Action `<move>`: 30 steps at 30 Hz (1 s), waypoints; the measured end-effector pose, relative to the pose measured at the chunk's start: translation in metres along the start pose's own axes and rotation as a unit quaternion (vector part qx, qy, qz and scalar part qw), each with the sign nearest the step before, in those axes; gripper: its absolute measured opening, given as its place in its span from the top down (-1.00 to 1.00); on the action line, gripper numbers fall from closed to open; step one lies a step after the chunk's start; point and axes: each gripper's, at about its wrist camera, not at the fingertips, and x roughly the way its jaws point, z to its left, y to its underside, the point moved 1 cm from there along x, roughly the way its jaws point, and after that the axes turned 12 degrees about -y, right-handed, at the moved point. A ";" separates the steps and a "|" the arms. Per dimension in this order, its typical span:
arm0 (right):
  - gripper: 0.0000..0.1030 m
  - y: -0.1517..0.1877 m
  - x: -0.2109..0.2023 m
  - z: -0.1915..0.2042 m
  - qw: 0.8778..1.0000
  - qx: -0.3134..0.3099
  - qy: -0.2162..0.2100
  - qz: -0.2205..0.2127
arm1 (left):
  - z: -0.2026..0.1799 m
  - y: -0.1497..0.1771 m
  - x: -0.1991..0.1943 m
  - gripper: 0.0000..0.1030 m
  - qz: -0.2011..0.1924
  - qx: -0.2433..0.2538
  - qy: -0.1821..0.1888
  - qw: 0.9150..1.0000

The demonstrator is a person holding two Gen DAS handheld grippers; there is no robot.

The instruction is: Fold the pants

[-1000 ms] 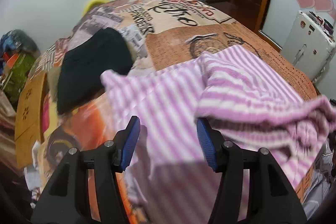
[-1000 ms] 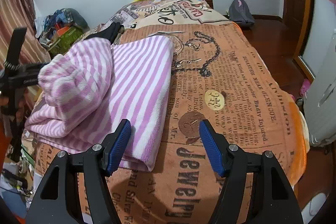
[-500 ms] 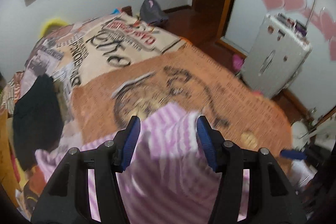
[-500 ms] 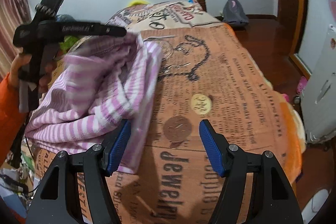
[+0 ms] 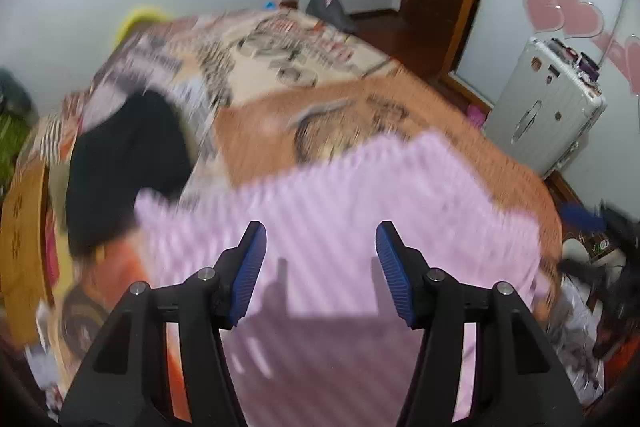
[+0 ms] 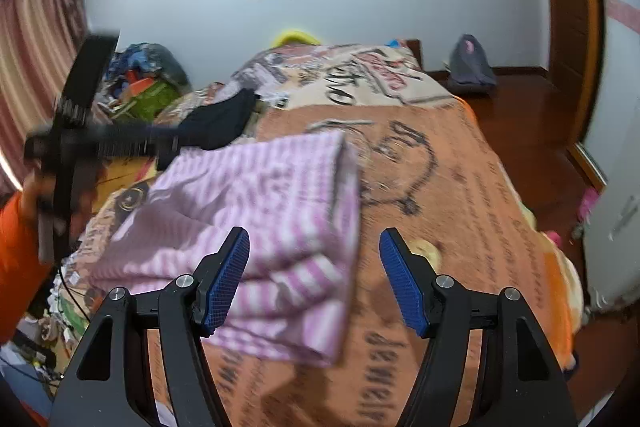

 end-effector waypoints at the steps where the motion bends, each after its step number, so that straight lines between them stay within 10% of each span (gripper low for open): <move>1: -0.24 -0.003 0.008 0.004 1.000 -0.004 -0.004 0.001 | 0.005 0.014 0.001 -0.11 0.011 -0.007 0.001 1.000; 10: -0.24 0.022 0.057 -0.007 0.997 -0.001 0.019 0.077 | 0.005 0.105 -0.014 -0.29 0.024 -0.032 -0.007 0.999; 23: -0.30 0.039 0.002 -0.006 0.997 0.022 0.033 0.066 | 0.040 0.127 -0.057 -0.32 -0.004 -0.065 -0.049 0.997; 30: -0.30 0.050 0.011 0.013 0.996 0.016 0.003 0.083 | 0.095 0.146 -0.019 -0.32 0.060 -0.133 -0.087 0.985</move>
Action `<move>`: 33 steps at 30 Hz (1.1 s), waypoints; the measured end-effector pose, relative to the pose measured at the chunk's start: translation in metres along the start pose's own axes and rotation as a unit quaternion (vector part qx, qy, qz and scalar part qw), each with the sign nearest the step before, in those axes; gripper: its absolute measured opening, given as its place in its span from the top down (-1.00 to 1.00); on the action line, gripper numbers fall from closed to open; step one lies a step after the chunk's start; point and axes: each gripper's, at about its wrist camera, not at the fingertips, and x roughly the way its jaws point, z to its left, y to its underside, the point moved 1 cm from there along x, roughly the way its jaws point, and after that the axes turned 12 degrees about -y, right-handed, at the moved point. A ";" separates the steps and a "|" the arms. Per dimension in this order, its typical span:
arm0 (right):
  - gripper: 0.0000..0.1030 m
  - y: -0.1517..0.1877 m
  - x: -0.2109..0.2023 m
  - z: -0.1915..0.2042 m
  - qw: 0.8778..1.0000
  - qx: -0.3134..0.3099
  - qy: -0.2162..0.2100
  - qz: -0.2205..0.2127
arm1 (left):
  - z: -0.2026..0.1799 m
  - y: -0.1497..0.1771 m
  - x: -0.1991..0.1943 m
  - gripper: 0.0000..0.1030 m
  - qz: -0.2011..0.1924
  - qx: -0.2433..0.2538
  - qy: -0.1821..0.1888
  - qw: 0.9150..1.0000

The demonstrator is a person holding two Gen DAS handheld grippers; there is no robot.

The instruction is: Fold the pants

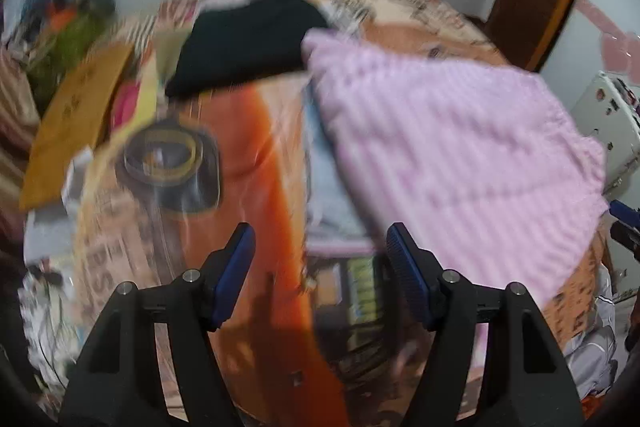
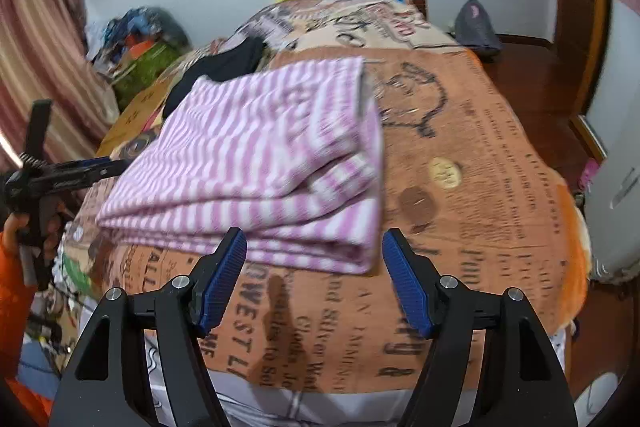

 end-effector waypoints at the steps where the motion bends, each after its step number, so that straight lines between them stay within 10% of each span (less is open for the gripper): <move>1: -0.30 0.001 0.009 0.001 1.000 -0.002 0.000 0.009 | -0.003 0.006 0.005 -0.32 0.009 0.002 0.004 1.000; 17: -0.36 -0.041 0.056 -0.069 0.999 -0.004 0.032 0.036 | -0.061 0.018 -0.017 -0.29 -0.006 0.033 0.040 0.999; 27: -0.35 -0.084 0.094 -0.097 0.996 -0.048 0.062 0.050 | -0.019 -0.103 0.018 -0.43 -0.060 0.017 0.002 0.998; 33: -0.35 -0.112 0.119 -0.109 0.993 -0.070 0.075 0.056 | -0.027 -0.160 0.100 -0.53 -0.024 0.073 0.048 0.996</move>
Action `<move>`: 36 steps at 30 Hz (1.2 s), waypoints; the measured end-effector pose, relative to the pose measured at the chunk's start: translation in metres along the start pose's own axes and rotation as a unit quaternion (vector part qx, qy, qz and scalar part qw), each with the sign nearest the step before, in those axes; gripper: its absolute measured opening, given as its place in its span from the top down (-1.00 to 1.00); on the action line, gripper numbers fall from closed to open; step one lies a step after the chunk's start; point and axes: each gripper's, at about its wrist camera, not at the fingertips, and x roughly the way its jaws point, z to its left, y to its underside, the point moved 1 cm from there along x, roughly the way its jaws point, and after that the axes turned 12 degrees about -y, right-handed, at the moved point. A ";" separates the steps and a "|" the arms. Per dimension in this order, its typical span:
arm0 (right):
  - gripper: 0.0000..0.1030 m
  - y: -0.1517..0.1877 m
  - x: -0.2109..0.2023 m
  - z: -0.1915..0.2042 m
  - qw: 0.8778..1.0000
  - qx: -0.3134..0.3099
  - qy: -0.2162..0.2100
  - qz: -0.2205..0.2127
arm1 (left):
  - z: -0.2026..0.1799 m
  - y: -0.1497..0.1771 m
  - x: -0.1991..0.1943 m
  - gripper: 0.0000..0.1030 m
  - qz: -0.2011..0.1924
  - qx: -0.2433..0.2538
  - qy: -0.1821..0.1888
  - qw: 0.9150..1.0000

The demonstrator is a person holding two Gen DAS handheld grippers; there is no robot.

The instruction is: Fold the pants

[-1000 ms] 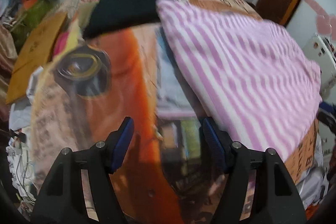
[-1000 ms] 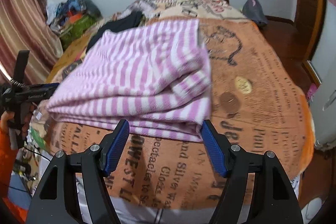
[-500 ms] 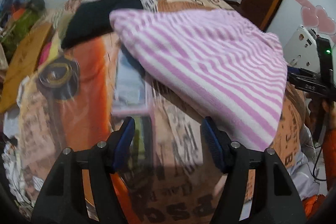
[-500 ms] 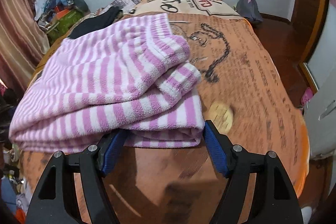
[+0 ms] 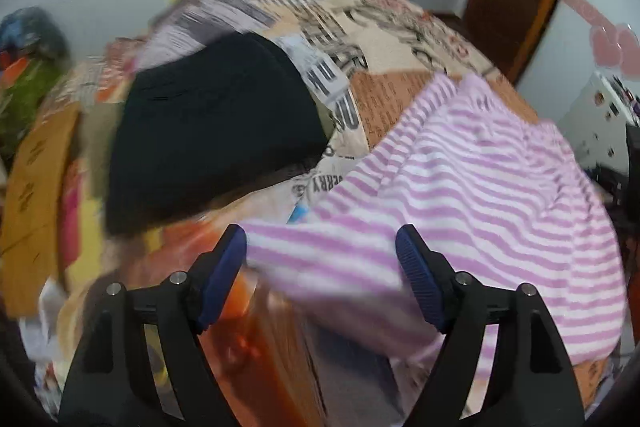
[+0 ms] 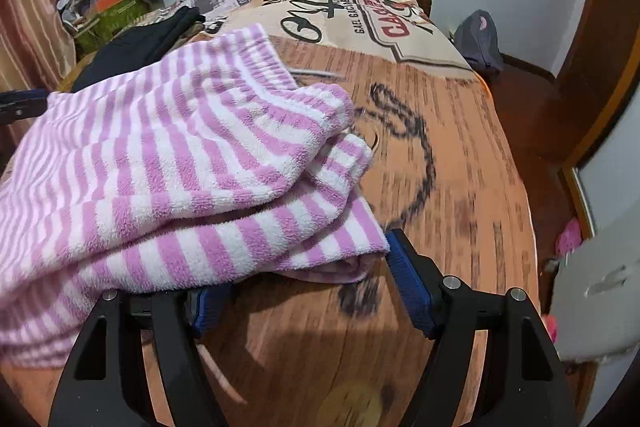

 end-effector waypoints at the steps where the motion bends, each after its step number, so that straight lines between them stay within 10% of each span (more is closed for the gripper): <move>1: -0.35 -0.006 0.006 -0.003 1.000 -0.005 0.004 0.002 | 0.000 -0.003 0.014 -0.57 0.012 0.008 0.008 1.000; 7: -0.35 -0.030 0.033 -0.020 1.000 -0.012 0.017 0.011 | 0.015 0.000 0.046 -0.63 0.036 -0.040 0.086 0.995; 12: -0.31 -0.035 0.030 -0.018 0.999 -0.007 0.031 0.013 | 0.015 0.012 0.041 -0.30 0.052 -0.068 0.116 0.990; 28: -0.35 0.025 -0.117 0.049 0.997 -0.009 -0.009 -0.076 | -0.027 0.102 -0.063 0.40 0.036 -0.094 0.088 0.991; 36: -0.35 0.038 -0.104 0.074 0.996 0.001 -0.064 -0.069 | -0.023 0.143 -0.082 0.63 0.046 -0.147 0.084 0.985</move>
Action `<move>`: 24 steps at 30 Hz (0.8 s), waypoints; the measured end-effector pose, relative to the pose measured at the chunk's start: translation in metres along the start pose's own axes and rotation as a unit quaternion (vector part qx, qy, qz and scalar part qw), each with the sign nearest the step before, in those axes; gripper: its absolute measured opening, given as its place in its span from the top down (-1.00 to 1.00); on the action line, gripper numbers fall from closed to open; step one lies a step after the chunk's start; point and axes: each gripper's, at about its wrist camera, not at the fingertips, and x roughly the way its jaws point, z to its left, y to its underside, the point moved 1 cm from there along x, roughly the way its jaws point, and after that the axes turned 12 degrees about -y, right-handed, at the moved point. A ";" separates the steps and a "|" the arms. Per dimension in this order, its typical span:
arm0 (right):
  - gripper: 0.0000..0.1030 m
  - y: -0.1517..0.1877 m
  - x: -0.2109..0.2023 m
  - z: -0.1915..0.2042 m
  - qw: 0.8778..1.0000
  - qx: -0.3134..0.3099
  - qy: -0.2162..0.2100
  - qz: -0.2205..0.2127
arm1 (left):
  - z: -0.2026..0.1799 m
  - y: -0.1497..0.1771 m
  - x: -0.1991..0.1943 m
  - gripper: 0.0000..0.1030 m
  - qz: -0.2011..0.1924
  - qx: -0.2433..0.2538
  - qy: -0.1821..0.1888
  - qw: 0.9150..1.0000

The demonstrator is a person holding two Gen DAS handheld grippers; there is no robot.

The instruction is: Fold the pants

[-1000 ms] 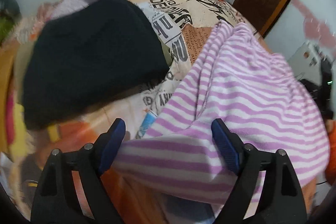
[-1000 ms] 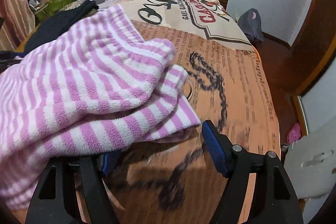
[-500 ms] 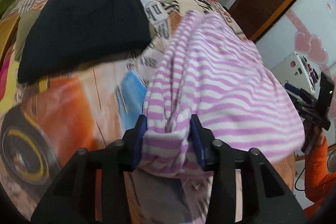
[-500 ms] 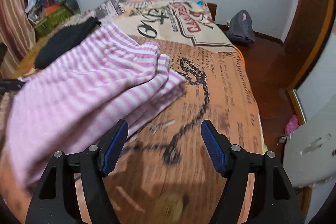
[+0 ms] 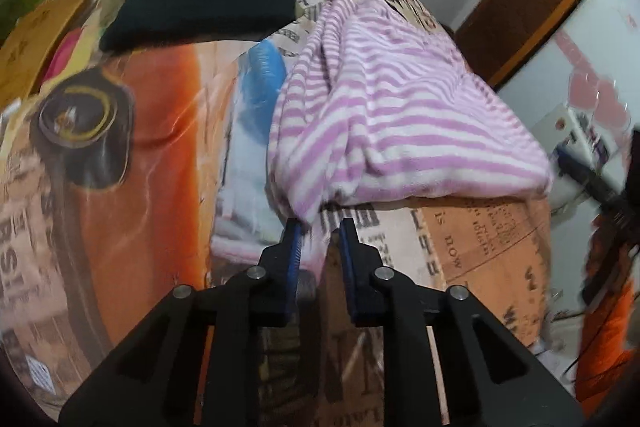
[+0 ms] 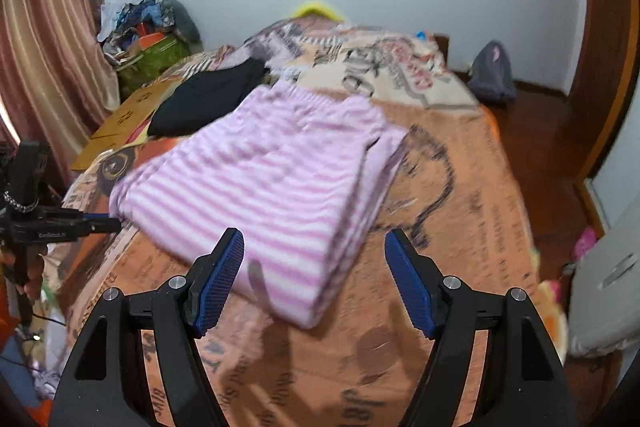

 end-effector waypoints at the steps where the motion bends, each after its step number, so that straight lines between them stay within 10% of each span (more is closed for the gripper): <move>1: -0.35 0.004 0.008 0.000 1.000 0.008 -0.002 0.007 | 0.005 -0.002 -0.004 0.63 -0.006 -0.009 0.007 1.000; 7: -0.32 0.020 0.034 0.001 0.998 0.046 -0.033 0.027 | 0.007 -0.020 -0.023 0.17 -0.052 0.018 -0.021 0.998; 15: 0.31 0.028 0.038 0.006 0.999 0.005 -0.027 0.029 | -0.002 -0.036 0.009 0.16 -0.030 0.057 -0.030 0.997; 24: 0.56 0.032 0.035 -0.016 0.999 -0.005 0.008 0.047 | -0.029 -0.027 0.007 0.67 -0.048 0.109 -0.044 0.992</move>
